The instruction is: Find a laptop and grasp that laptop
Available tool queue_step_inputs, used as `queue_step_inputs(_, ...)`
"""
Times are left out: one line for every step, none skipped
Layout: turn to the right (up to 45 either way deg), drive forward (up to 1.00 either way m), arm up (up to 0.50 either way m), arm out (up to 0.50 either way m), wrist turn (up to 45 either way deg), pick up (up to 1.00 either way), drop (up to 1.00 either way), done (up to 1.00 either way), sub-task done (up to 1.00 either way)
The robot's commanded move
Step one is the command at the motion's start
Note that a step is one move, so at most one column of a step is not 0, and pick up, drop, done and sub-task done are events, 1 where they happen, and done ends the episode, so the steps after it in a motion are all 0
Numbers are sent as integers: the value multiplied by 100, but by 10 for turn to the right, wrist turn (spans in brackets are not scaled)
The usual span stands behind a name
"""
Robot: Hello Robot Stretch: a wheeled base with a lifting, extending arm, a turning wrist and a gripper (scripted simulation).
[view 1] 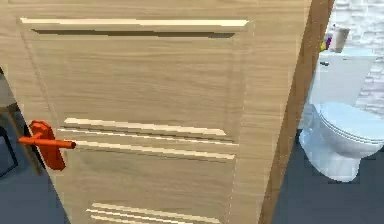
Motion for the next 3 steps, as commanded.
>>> queue_step_inputs(450,0,0,0,0,0,0,0,0)
queue_step_inputs(180,0,0,0,0,0,0,0,0)
queue_step_inputs(0,100,0,0,0,0,0,0,0)
